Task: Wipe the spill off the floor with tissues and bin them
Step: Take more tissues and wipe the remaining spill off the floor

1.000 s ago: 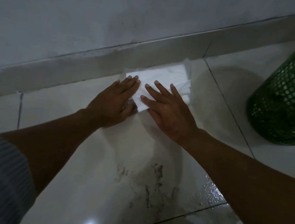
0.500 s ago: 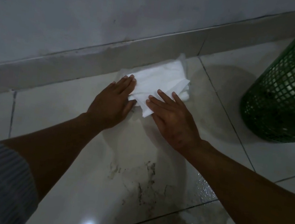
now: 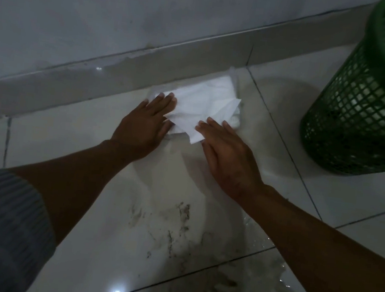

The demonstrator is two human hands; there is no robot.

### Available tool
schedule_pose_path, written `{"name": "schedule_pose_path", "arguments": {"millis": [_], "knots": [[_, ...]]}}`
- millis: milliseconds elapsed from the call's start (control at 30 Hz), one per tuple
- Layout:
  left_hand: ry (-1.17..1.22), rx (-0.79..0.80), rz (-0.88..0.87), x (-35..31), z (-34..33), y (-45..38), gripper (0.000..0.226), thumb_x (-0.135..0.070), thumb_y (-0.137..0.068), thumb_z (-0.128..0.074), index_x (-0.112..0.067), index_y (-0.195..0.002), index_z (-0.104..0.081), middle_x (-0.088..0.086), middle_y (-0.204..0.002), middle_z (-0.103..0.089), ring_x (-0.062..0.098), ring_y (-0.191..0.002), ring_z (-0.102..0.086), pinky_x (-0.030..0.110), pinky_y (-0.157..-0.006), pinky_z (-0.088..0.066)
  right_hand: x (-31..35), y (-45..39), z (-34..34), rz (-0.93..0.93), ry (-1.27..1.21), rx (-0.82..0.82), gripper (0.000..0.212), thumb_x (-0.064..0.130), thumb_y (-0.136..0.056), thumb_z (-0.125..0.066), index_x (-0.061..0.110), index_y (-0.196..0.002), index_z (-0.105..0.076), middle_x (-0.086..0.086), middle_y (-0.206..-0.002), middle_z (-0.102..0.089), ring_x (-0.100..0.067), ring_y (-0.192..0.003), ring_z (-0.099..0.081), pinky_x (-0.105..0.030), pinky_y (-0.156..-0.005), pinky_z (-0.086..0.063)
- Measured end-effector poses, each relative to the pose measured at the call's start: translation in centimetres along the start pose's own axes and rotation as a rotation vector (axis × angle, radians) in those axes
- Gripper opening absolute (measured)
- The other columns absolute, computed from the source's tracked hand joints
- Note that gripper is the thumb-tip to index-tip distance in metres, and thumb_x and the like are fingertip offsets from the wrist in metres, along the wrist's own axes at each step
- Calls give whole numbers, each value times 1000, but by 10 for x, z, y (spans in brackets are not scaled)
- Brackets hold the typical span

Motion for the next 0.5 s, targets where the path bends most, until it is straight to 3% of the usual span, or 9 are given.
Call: {"name": "schedule_pose_path", "arguments": {"millis": [67, 167, 300, 400, 500], "knots": [[-4, 2, 14, -1, 0, -4, 49, -25, -104, -36, -8, -150, -34, 3, -162, -23, 21, -151, -17, 40, -121, -19, -1, 4, 10, -18, -10, -19, 31, 10, -99, -50, 0, -126, -63, -13, -130, -65, -22, -127, -57, -38, -115, -39], [1, 5, 77, 3, 0, -9, 50, -23, -104, -35, -8, -151, -30, 4, -162, -22, 22, -151, -16, 38, -121, -17, -8, 13, 24, -114, -68, -48, 31, 13, -100, -49, 2, -125, -64, -15, -128, -65, -23, -122, -60, -27, -113, -38], [9, 2, 114, 4, 2, -13, 49, -23, -104, -38, -6, -150, -33, 8, -162, -23, 24, -151, -16, 40, -120, -19, -22, 27, 39, -258, -166, -118, 29, 15, -101, -45, 3, -121, -63, -12, -115, -69, -23, -105, -64, -23, -95, -46], [23, -120, 20, -12, 15, -4, 59, -27, -100, -43, -8, -153, -25, 7, -163, -20, 22, -151, -19, 40, -122, -19, -29, 30, 42, -323, -224, -116, 24, 14, -103, -46, 7, -117, -64, -7, -106, -69, -20, -96, -64, -25, -84, -49], [62, -135, -67, -31, 15, 8, 62, -33, -98, -39, -15, -155, -22, 4, -162, -22, 18, -150, -20, 38, -123, -18, -35, 27, 43, -387, -264, -139, 22, 17, -104, -44, 12, -113, -63, 5, -89, -62, -11, -77, -56, -14, -67, -37]]}}
Point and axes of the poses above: each hand's wrist, its own y-axis away from the middle knuckle, its own z-axis out of the back of the hand, x = y × z, the point moved 8 cm from there along -y, towards the middle knuckle
